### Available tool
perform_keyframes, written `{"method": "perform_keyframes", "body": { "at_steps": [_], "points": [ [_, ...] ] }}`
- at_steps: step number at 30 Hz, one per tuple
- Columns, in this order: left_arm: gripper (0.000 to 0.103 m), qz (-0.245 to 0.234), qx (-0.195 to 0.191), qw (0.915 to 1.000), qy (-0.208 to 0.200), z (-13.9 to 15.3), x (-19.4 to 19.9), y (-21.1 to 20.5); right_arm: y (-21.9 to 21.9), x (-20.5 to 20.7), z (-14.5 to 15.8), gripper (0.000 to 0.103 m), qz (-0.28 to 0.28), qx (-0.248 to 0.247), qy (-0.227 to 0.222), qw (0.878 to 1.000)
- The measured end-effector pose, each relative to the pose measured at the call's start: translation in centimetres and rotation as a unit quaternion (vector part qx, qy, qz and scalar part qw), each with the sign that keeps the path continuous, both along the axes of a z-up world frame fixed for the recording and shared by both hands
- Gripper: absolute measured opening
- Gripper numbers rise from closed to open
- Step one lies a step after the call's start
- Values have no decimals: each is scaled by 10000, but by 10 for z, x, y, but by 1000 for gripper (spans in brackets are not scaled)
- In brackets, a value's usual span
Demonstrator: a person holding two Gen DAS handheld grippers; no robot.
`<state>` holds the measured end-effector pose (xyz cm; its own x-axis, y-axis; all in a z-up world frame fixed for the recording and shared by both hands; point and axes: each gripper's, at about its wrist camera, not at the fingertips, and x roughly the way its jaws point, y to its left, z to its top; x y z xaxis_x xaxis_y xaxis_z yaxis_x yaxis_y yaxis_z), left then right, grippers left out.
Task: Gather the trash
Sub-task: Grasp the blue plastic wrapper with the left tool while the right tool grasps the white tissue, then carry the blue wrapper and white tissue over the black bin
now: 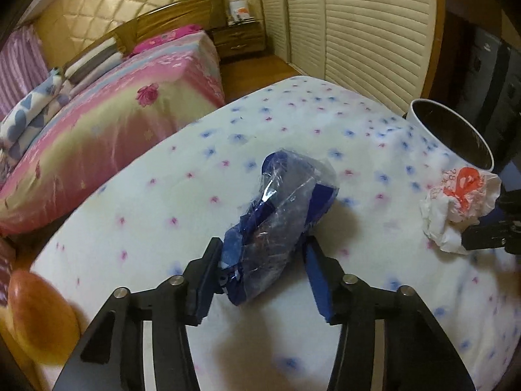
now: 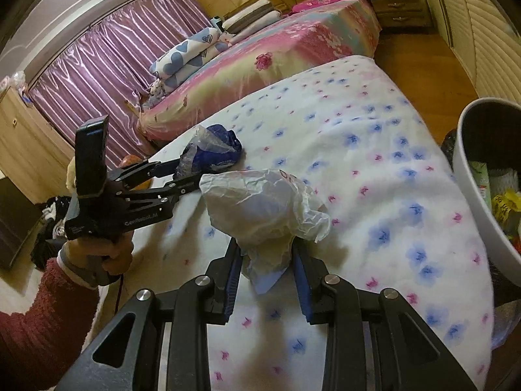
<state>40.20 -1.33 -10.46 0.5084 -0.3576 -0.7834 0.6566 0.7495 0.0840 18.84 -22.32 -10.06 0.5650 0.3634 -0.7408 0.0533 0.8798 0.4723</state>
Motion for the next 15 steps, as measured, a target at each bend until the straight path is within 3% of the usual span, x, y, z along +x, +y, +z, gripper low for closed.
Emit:
{"method": "perform_keyframes", "body": {
  "at_steps": [6,10,15],
  "points": [
    [46,737,-249,9967,239,6,-42,-9,-22,-15,7,30,-104,42,-70,9999],
    [45,1339,-635,9881,416,12,-74,-12,-34,-25,9,30,-122,46,-103,9999],
    [45,1797,-802,9796,404,17,-116,-17,-46,-36,12,30,-77,-16,-101,9999]
  ]
}}
